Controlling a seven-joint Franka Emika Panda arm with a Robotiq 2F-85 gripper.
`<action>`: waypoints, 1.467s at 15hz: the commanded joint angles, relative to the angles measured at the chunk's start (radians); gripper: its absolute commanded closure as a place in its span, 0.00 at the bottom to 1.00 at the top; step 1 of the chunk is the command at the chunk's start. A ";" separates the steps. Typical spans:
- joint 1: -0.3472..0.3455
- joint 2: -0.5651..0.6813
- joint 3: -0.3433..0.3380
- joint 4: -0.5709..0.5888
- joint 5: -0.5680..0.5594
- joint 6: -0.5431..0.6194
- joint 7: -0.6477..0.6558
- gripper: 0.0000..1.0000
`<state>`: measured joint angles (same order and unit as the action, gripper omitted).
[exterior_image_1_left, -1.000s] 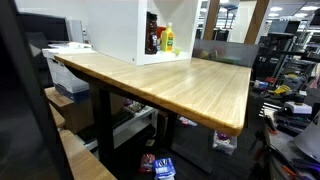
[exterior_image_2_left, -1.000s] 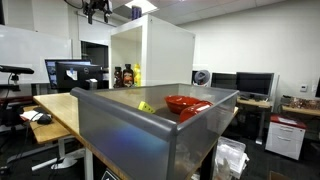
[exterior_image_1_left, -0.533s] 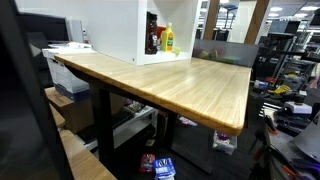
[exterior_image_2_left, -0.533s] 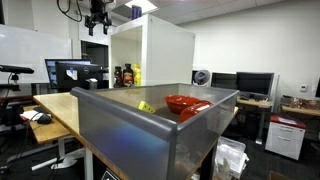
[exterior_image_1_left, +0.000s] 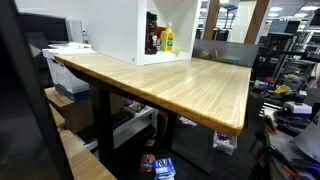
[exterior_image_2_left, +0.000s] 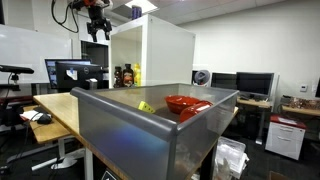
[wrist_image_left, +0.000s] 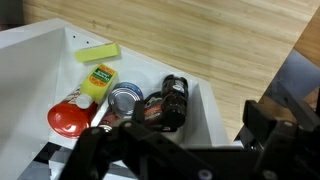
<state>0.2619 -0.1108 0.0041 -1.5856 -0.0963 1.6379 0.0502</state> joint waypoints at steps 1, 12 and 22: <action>-0.060 -0.126 0.059 -0.214 -0.030 0.145 0.059 0.00; -0.150 -0.292 0.076 -0.710 -0.117 0.600 -0.007 0.00; -0.203 -0.249 0.029 -0.832 -0.196 0.888 -0.203 0.39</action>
<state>0.0834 -0.3646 0.0412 -2.3998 -0.2654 2.4469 -0.1003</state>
